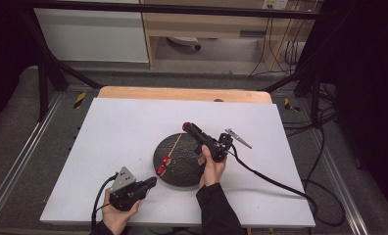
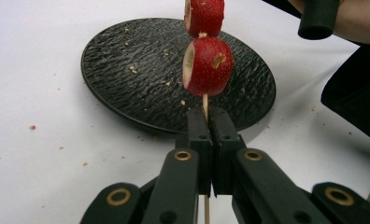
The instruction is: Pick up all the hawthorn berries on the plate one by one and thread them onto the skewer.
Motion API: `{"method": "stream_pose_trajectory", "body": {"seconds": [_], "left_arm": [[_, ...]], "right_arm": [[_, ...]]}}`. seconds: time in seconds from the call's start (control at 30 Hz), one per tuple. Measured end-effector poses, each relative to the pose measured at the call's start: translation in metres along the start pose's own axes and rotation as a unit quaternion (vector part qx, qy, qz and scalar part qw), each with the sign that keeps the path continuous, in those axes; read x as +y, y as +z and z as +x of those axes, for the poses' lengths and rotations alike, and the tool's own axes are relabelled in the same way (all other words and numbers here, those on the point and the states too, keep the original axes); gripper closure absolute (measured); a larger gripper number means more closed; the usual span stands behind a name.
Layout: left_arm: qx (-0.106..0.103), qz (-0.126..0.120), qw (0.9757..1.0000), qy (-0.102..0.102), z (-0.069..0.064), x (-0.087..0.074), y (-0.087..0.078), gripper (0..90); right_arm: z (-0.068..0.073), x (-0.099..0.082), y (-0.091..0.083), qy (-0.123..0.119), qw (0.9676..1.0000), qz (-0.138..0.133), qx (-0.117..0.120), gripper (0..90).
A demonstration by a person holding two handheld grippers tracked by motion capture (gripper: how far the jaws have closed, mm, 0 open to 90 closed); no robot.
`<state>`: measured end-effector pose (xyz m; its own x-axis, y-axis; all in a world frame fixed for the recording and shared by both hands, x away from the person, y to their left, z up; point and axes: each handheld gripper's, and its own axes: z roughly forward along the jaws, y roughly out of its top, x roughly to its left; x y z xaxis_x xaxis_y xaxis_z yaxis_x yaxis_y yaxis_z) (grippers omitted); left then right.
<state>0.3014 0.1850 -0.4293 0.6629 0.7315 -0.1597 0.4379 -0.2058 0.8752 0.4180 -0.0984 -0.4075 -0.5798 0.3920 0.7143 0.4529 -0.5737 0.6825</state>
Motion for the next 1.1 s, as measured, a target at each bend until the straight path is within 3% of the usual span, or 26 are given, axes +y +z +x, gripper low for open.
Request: {"method": "stream_pose_trajectory", "body": {"seconds": [0.37, 1.1], "left_arm": [[-0.002, -0.005, 1.0, -0.003, -0.0037, -0.0003, 0.0042, 88.5], [-0.003, -0.007, 0.9999, -0.006, -0.0033, -0.0013, 0.0034, 88.5]], "right_arm": [[-0.0023, -0.0057, 0.0015, 0.025, 0.9995, -0.014, 0.01, 62.5], [-0.0015, -0.0085, 0.0051, 0.018, 0.9997, -0.006, 0.013, 62.6]]}}
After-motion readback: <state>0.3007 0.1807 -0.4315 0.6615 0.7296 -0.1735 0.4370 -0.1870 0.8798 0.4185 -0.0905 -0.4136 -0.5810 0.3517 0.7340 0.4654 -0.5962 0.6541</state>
